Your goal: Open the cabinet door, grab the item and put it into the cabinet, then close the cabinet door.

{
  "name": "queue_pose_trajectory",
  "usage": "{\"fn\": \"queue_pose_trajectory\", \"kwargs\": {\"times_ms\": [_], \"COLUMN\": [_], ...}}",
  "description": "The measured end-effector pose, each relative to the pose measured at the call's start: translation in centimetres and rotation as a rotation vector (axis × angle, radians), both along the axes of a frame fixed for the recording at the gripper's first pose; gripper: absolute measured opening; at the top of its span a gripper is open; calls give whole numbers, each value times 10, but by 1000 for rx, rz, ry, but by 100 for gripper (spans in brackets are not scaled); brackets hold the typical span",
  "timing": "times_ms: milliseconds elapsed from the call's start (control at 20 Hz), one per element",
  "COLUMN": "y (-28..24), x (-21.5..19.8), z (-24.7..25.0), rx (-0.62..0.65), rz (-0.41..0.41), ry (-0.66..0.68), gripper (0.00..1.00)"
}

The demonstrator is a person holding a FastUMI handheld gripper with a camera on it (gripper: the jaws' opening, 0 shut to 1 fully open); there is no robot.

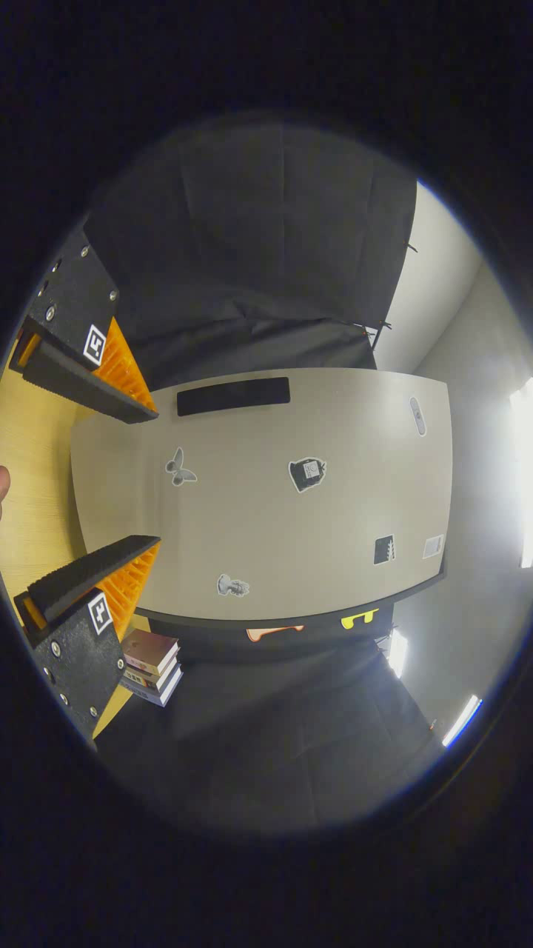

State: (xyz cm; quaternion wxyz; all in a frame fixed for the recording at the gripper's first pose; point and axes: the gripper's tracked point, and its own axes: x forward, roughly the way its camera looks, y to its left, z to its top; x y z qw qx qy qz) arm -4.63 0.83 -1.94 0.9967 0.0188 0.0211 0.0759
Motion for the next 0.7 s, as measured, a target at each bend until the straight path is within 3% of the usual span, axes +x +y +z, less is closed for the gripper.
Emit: {"fn": "queue_pose_trajectory", "kwargs": {"times_ms": [700], "y": [7], "x": [-15], "z": [4], "rx": [-71], "rz": [56], "ry": [-23], "gripper": [95]}}
